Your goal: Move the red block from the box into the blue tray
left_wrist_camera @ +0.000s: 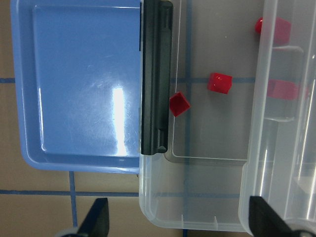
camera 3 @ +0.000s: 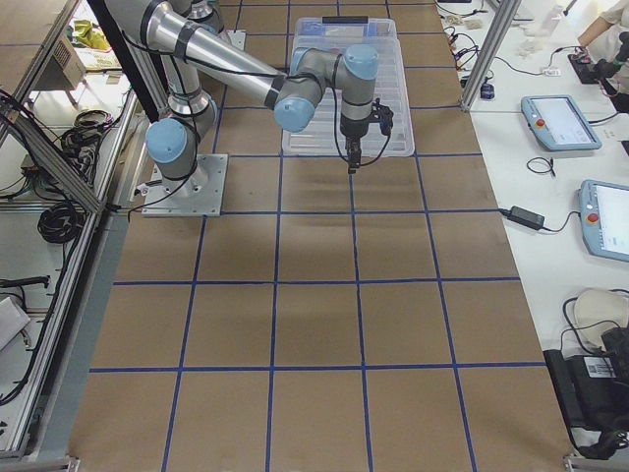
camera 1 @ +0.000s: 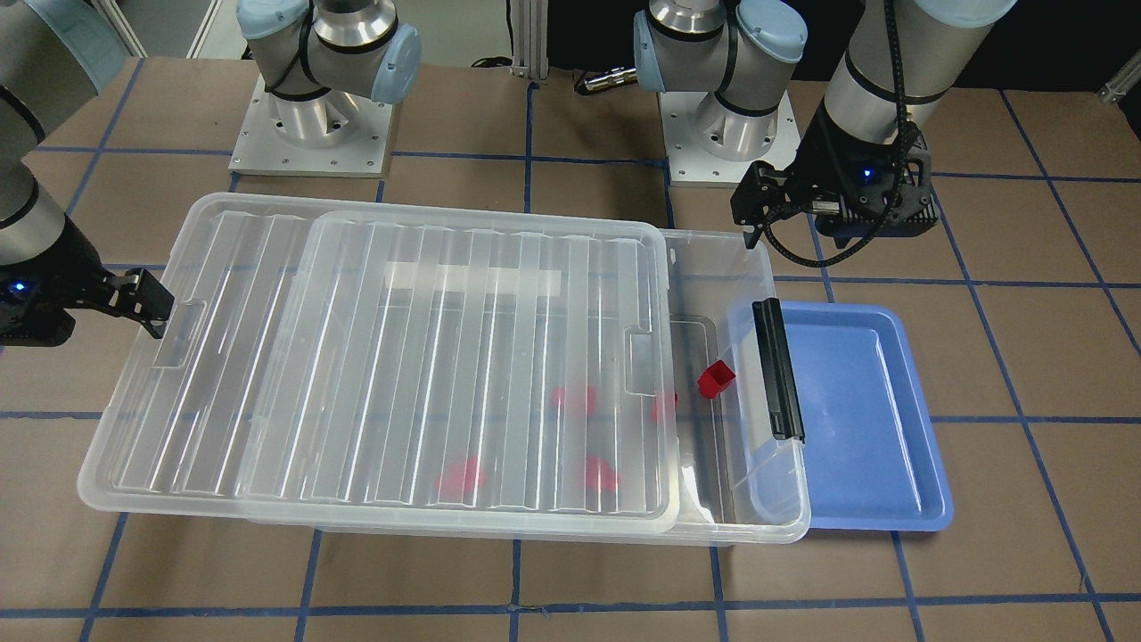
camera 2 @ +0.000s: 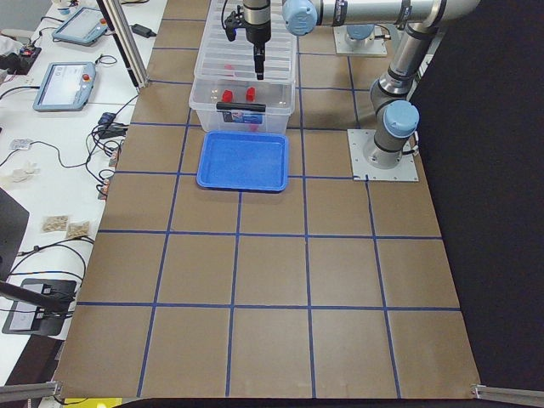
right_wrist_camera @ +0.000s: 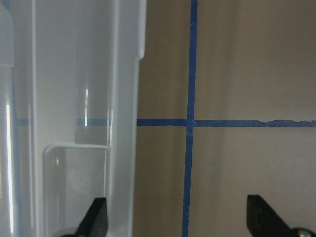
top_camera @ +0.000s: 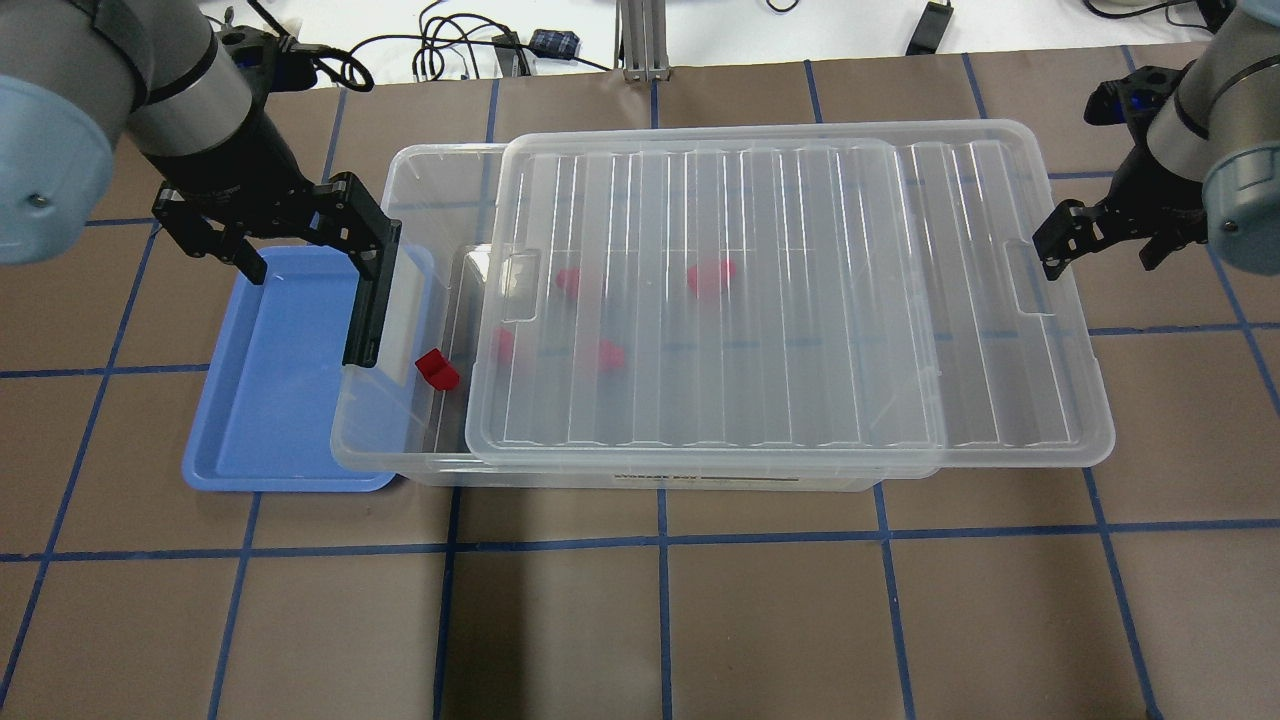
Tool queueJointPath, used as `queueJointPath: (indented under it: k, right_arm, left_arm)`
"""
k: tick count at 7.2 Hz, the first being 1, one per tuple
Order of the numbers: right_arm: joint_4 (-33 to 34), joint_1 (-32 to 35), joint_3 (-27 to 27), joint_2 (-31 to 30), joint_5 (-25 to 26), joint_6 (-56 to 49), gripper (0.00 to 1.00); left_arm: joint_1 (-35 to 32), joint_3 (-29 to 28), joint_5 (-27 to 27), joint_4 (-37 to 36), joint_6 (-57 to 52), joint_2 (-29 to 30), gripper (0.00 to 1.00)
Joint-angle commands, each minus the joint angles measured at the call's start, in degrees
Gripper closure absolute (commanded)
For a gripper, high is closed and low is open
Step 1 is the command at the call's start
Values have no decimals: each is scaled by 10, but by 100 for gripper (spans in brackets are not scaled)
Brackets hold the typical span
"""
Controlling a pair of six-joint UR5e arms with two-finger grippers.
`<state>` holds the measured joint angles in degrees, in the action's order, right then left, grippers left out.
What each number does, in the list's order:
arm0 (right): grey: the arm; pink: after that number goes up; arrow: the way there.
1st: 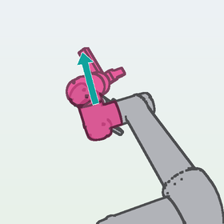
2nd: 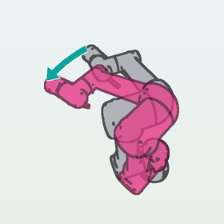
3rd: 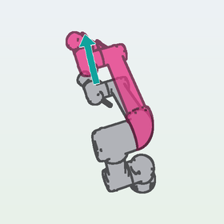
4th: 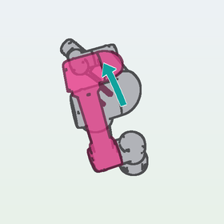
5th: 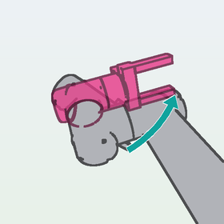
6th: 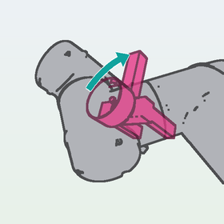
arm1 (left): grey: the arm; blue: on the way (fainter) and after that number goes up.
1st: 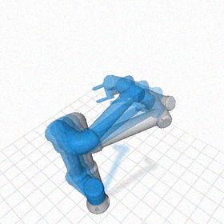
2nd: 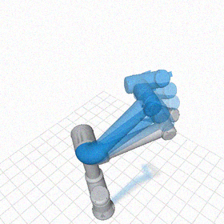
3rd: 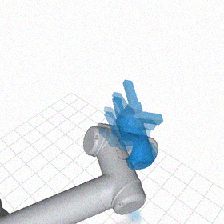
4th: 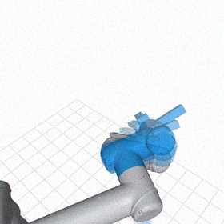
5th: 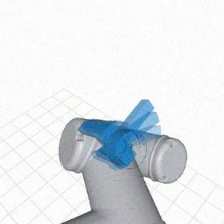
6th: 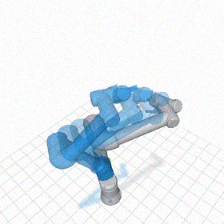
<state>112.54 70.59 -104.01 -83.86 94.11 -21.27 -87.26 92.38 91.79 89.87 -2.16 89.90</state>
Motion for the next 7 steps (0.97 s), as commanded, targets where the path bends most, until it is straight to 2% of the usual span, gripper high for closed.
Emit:
queueJointPath:
  k: [1,7]
  right_arm:
    - [2,-11,0,0,0,-20,0]
    - [4,-51,-4,-7,-1,-48,0]
  left_arm:
    - [0,0,-1,-2,1,6,0]
    - [-3,3,-3,-24,-2,26,0]
